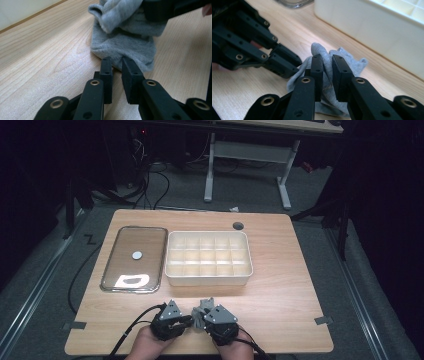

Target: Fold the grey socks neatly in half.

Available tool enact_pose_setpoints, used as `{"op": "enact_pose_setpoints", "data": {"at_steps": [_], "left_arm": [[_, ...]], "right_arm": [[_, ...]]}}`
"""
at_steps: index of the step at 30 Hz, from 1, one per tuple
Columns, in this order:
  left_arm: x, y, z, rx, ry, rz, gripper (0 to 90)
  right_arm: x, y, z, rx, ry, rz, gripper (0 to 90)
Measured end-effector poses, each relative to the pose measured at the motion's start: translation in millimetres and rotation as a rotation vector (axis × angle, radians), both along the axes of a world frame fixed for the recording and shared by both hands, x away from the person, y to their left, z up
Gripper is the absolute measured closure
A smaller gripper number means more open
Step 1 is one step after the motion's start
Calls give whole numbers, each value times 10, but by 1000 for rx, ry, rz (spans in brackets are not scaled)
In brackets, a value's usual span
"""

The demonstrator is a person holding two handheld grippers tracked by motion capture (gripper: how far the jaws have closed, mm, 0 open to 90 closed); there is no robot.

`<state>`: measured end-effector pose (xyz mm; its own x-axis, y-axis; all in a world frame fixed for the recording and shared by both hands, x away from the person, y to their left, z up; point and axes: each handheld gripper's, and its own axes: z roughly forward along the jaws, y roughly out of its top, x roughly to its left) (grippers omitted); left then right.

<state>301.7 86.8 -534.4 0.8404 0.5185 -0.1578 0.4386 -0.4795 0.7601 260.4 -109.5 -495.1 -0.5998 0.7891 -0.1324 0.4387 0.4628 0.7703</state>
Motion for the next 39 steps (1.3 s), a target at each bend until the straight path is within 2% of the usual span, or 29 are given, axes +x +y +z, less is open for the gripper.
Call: {"op": "enact_pose_setpoints", "data": {"at_steps": [3, 5, 8, 10, 14, 17, 19, 21, 24, 25, 27, 29, 39], "left_arm": [[-4, 5, -2, -1, -2, -2, 788], [-5, 6, -4, -3, -2, -3, 784], [-7, 7, -5, -5, -3, -1, 777], [-9, 10, -5, -5, -3, -1, 768], [-9, 11, -5, -7, -2, 0, 759], [-8, 12, -5, -6, -2, 0, 751], [-10, 11, -5, -7, -2, 2, 747], [-11, 12, -5, -7, -2, 2, 743], [-11, 14, -4, -6, -2, 1, 741], [-11, 14, -4, -6, -3, 1, 741], [-12, 13, -5, -6, -3, 2, 739], [-13, 12, -5, -6, -3, 2, 739], [-27, 6, -3, -1, -9, -7, 749]], "right_arm": [[2, 56, -95, -46, 38, 32, 807], [-5, 77, -162, -58, 73, 56, 787], [-21, 87, -188, -40, 99, 84, 723], [-40, 57, -136, 2, 99, 89, 687], [-93, -32, 19, 38, 63, 73, 699], [-94, -89, 73, 54, 40, 47, 715], [-62, -104, 48, 52, 49, 22, 708], [-19, -115, -23, 59, 71, 11, 649], [17, -118, -102, 44, 66, -29, 607], [29, -120, -121, 42, 60, -39, 609], [51, -115, -155, 31, 62, -42, 687], [60, -108, -168, 19, 66, -22, 876], [43, -48, 80, 39, -22, 11, 887]]}}
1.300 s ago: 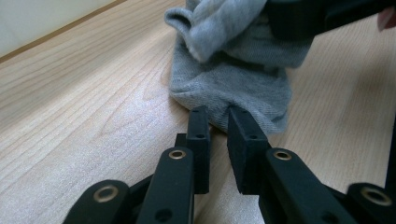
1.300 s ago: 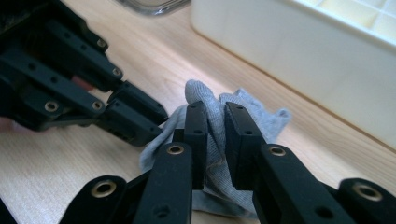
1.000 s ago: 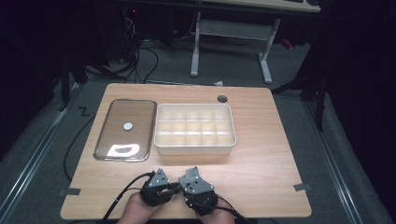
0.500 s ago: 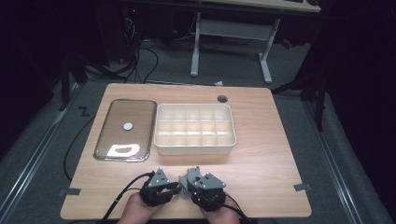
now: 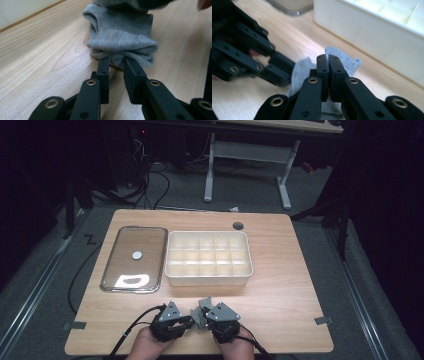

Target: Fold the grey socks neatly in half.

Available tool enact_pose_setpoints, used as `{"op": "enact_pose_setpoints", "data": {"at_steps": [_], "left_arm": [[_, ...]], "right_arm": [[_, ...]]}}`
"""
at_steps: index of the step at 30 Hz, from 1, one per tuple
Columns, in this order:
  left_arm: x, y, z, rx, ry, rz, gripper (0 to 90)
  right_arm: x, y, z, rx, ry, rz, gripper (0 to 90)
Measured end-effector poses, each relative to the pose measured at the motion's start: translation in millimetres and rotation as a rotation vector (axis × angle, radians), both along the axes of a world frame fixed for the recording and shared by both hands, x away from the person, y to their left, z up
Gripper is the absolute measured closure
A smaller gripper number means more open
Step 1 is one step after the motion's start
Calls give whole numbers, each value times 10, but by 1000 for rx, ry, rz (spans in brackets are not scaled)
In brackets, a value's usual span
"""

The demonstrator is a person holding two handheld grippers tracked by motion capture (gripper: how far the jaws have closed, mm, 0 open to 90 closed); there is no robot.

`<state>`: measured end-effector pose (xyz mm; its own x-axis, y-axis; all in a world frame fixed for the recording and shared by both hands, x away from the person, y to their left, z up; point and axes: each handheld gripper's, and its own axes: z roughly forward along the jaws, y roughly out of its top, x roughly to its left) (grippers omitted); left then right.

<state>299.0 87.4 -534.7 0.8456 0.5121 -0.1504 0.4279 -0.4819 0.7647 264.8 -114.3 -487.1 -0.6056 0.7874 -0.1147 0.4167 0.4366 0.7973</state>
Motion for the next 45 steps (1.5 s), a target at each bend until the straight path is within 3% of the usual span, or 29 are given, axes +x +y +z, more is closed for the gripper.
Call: {"op": "enact_pose_setpoints", "data": {"at_steps": [5, 8, 13, 22, 29, 32, 35, 38, 41, 45], "left_arm": [[-3, -3, 0, 1, -1, -1, 749], [-7, -7, 1, 2, -2, -4, 750], [-15, -21, 0, 3, -5, -6, 759], [-35, -45, 2, 17, -20, -15, 794], [-20, -23, 4, 17, -20, 0, 794], [9, 50, 50, -14, -28, 34, 794], [20, 134, 178, -96, -44, 72, 827], [-34, 112, 275, -148, -59, 63, 853], [-67, 26, 271, -143, -61, 41, 862], [-14, -69, 153, -112, -30, 33, 863]], "right_arm": [[-44, 3, 123, 16, -42, 14, 887], [-57, -4, 126, 21, -36, 23, 887], [-90, 56, -47, -5, 29, 85, 887], [-140, 89, -344, -10, 116, 87, 887], [-135, 89, -391, 0, 114, 78, 889], [-141, 91, -396, -1, 111, 77, 889], [-145, 90, -400, 2, 109, 74, 888], [-142, 86, -403, 11, 112, 74, 888], [-142, 99, -406, 19, 114, 80, 888], [-149, 135, -410, 13, 106, 89, 888]]}}
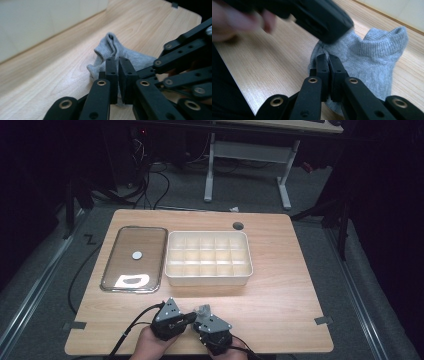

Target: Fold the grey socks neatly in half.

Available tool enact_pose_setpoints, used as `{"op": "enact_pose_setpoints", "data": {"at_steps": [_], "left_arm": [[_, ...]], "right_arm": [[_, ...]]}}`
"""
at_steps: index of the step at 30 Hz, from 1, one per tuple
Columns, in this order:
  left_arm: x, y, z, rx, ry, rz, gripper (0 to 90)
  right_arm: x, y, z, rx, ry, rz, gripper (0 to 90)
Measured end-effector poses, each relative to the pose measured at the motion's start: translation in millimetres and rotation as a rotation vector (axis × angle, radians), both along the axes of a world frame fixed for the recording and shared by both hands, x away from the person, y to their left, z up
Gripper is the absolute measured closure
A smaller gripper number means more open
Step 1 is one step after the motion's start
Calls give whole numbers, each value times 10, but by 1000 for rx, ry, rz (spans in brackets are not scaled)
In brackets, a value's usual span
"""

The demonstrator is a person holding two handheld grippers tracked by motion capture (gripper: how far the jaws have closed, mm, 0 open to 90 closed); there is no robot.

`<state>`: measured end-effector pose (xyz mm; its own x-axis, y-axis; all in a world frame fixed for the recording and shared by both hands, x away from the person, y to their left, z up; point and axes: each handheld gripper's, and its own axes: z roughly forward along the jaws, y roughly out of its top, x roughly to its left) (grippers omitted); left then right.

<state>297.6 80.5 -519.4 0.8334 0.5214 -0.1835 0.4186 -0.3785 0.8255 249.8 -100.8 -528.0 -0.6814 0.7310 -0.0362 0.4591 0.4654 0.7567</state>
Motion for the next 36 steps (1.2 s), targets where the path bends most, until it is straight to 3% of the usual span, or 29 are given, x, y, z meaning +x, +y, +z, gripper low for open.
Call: {"op": "enact_pose_setpoints", "data": {"at_steps": [7, 9, 11, 12, 15, 17, 20, 25, 28, 31, 34, 36], "left_arm": [[89, -7, -100, 24, 16, 10, 878], [89, -8, -106, 27, 9, 8, 879], [100, 0, -116, 27, 7, 10, 879], [100, 0, -118, 24, 9, 11, 879], [94, -4, -120, 27, -1, 11, 878], [93, -6, -120, 27, -2, 12, 877], [82, -11, -119, 35, -15, 14, 874], [51, -25, -116, 54, -48, 20, 861], [57, -19, -108, 56, -51, 30, 829], [18, -17, -32, 30, -53, 32, 809], [-111, -65, 91, -1, -107, 10, 790], [-170, -122, 81, 22, -121, -9, 792]], "right_arm": [[-10, 14, -9, 5, -10, -6, 877], [-10, 12, 6, 11, -2, -5, 831], [-20, -5, 60, 23, 6, 4, 806], [-42, -31, 123, 39, -11, 2, 806], [-66, -136, 296, 59, -68, -31, 820], [-20, -234, 340, 61, -62, -61, 830], [44, -317, 288, 62, -17, -81, 830], [87, -299, 80, 11, 58, -101, 816], [102, -324, 36, 33, 65, -110, 822], [105, -316, 30, 26, 59, -109, 825], [109, -318, 24, 29, 57, -107, 827], [112, -317, 20, 31, 57, -109, 828]]}}
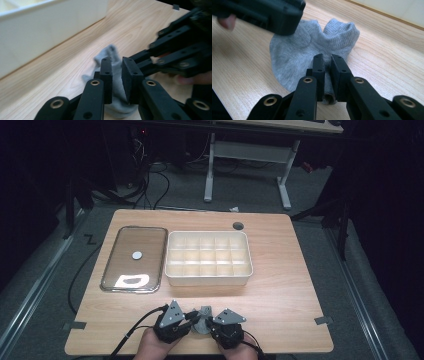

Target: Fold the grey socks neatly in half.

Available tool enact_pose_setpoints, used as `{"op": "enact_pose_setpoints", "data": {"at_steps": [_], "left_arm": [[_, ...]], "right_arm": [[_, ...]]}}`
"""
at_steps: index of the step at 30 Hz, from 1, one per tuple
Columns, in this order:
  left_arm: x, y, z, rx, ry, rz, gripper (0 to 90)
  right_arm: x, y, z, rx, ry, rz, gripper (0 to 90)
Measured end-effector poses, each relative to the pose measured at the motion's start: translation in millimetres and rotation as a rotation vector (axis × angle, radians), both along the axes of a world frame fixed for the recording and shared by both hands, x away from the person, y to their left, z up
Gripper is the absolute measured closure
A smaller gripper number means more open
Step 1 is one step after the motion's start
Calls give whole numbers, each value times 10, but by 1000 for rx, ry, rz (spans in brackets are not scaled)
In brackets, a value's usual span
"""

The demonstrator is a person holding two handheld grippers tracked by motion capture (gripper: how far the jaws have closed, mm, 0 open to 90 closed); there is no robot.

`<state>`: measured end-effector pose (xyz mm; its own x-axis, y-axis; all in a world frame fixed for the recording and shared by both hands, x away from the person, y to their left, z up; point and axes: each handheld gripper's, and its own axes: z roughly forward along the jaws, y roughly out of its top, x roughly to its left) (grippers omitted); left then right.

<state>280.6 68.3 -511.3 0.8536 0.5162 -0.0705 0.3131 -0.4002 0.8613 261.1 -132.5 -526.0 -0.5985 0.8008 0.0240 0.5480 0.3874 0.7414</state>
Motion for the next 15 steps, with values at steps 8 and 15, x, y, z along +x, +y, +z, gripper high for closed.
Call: {"op": "enact_pose_setpoints", "data": {"at_steps": [8, 15], "left_arm": [[10, 19, -180, 80, 32, 20, 795], [43, 39, -210, 81, 39, 27, 795]], "right_arm": [[11, -8, -7, 2, -2, 3, 828], [29, -7, -5, 4, -1, 5, 822]]}}
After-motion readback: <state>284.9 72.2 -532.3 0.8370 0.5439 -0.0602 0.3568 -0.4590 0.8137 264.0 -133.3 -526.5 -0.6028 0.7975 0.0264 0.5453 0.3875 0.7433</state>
